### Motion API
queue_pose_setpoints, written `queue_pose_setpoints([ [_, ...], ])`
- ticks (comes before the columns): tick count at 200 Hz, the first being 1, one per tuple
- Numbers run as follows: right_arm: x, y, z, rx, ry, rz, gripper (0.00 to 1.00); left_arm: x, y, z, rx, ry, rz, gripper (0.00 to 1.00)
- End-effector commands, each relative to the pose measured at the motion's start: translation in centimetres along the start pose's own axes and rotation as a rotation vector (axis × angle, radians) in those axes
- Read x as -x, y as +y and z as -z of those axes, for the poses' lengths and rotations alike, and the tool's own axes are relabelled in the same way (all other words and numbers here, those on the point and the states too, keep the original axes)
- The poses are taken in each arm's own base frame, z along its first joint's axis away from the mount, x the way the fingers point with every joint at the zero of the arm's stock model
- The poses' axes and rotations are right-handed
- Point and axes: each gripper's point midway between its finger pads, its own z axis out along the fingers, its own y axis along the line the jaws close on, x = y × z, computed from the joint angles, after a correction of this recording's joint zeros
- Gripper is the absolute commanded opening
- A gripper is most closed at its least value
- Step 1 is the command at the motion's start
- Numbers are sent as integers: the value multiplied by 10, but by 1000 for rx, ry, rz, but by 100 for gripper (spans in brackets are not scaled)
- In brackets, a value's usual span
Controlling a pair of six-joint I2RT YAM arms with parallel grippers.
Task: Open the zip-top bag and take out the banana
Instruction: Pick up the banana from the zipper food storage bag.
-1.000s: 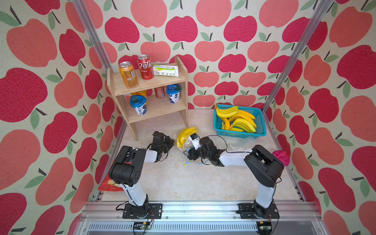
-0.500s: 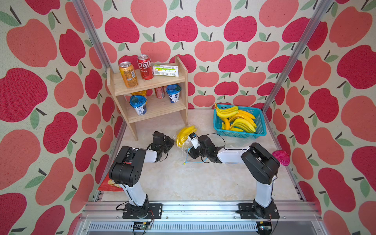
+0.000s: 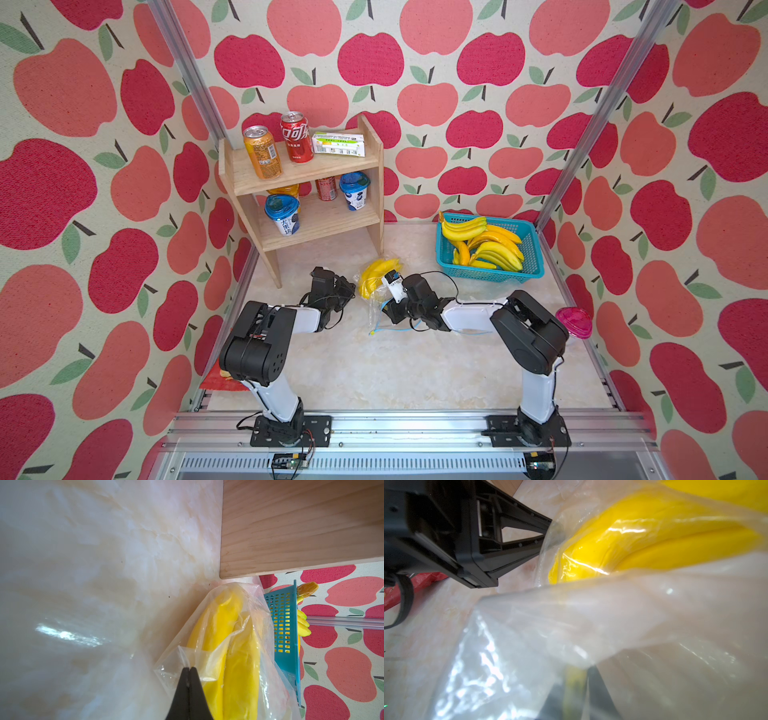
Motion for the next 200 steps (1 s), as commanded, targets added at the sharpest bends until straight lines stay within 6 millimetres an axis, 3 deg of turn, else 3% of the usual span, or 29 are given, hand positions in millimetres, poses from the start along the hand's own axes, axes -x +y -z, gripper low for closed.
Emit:
queue_pose_setpoints([
  [1, 3, 8, 9, 23, -9, -11, 16, -1, 3, 5, 25, -12, -31, 0],
  [73, 2, 13, 16, 39, 4, -6, 15, 2, 0, 9, 41, -28, -60, 0],
  [121, -6, 10, 22, 17, 31, 27, 30, 4, -3, 12, 40, -30, -59, 0],
  [200, -6, 8, 22, 4, 41, 69, 27, 5, -4, 15, 47, -35, -55, 0],
])
